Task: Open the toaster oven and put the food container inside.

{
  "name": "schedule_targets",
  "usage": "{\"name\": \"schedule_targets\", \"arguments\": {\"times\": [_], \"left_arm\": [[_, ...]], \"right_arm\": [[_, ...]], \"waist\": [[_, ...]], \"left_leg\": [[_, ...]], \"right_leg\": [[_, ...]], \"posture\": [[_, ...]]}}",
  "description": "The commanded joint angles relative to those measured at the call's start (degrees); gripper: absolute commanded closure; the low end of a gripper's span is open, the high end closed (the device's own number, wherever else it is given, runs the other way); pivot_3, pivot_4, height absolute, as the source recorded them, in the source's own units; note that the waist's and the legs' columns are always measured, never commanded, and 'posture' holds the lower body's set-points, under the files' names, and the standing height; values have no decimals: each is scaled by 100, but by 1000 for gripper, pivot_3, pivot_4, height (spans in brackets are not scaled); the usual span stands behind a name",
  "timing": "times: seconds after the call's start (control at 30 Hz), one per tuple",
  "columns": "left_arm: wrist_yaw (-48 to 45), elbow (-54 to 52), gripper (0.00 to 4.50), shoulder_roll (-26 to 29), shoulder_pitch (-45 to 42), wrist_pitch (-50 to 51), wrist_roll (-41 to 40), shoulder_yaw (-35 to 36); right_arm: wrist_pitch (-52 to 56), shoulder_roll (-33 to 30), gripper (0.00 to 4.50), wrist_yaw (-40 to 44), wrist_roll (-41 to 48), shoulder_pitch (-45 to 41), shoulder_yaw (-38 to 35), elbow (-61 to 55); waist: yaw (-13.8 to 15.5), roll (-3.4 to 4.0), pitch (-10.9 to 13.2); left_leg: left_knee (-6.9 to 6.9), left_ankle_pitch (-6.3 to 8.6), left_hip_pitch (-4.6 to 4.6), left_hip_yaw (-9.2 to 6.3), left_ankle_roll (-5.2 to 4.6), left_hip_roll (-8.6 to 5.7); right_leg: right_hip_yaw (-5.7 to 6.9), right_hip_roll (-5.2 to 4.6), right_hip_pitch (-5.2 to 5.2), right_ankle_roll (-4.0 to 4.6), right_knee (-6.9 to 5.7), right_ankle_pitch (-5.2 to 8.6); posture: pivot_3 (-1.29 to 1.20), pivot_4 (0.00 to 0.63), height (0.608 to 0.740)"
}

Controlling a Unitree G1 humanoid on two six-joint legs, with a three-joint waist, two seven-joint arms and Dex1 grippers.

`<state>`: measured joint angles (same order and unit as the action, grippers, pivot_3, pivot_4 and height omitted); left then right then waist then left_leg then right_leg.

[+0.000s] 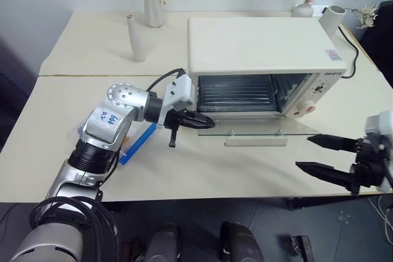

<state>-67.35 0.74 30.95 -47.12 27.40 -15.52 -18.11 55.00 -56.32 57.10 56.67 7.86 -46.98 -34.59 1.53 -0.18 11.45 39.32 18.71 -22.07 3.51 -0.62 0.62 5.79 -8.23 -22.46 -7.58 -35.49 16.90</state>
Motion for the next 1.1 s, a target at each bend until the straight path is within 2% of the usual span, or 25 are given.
{"name": "schedule_targets", "arguments": {"times": [0.03,0.1,0.27,0.37,0.5,0.6,0.7,0.83,0.97,1.07,1.1], "left_arm": [[147,-22,4473,-66,170,-235,481,-396],[332,104,4473,-104,220,-418,920,-690],[517,295,4473,-211,265,-699,1411,-935],[472,219,4473,-226,198,-633,1302,-739],[335,-271,4473,-62,81,153,741,-146],[389,-1123,3894,435,112,1187,221,686],[739,-2142,3064,1078,425,2425,-175,1695],[1070,-3339,1927,1574,825,4369,-980,3305],[1658,-4271,869,1538,1165,6327,-1274,4840],[2519,-4762,39,1105,2059,6510,-1636,5908],[2824,-4983,39,859,2371,6510,-1774,6254]], "right_arm": [[155,-154,0,-263,603,-128,-485,-195],[189,-171,0,-488,849,-226,-544,-210],[169,-211,0,-755,1152,-208,-572,-289],[67,-244,0,-787,1154,-249,-406,-258],[-128,-339,0,-709,1077,-570,120,-82],[-387,-451,0,-522,791,-1086,915,168],[-565,-560,0,-205,606,-1718,1618,586],[-747,-581,0,184,292,-2445,2367,1105],[-866,-508,0,622,1,-3025,2974,1543],[-967,-428,0,904,-176,-3393,3301,1824],[-1041,-381,0,978,-282,-3522,3421,1923]], "waist": [[3,-3,1],[6,-6,1],[34,-10,-3],[46,-11,-4],[24,-12,-4],[-44,-31,9],[-88,-26,8],[-75,-27,9],[-16,-33,13],[-21,-31,12],[-21,-32,12]], "left_leg": [[0,0,0,-2,0,1],[0,0,-4,-5,0,1],[2,-1,-5,-9,-2,-2],[7,-1,-5,-10,-4,-3],[11,-1,-7,-12,-4,-1],[11,-1,-13,-14,-4,0],[11,-2,-16,-56,-3,8],[2,-2,-16,-68,-2,11],[13,-2,-21,-82,-2,15],[13,-2,-17,-87,-2,16],[11,-2,-14,-86,-2,18]], "right_leg": [[1,0,1,0,0,0],[2,0,-1,0,1,0],[1,-1,2,0,3,0],[1,-2,5,-1,3,0],[2,-2,2,-1,-2,0],[4,-2,-5,-1,-4,0],[1,2,-14,0,-5,0],[3,-3,-12,0,-3,0],[11,-4,-5,-1,-1,0],[11,-8,2,-1,0,0],[9,-10,2,-1,0,0]], "posture": [[0,150,740],[0,150,740],[0,150,740],[0,150,740],[0,150,740],[0,150,740],[0,150,740],[0,150,740],[0,150,740],[0,150,740],[0,150,740]]}}
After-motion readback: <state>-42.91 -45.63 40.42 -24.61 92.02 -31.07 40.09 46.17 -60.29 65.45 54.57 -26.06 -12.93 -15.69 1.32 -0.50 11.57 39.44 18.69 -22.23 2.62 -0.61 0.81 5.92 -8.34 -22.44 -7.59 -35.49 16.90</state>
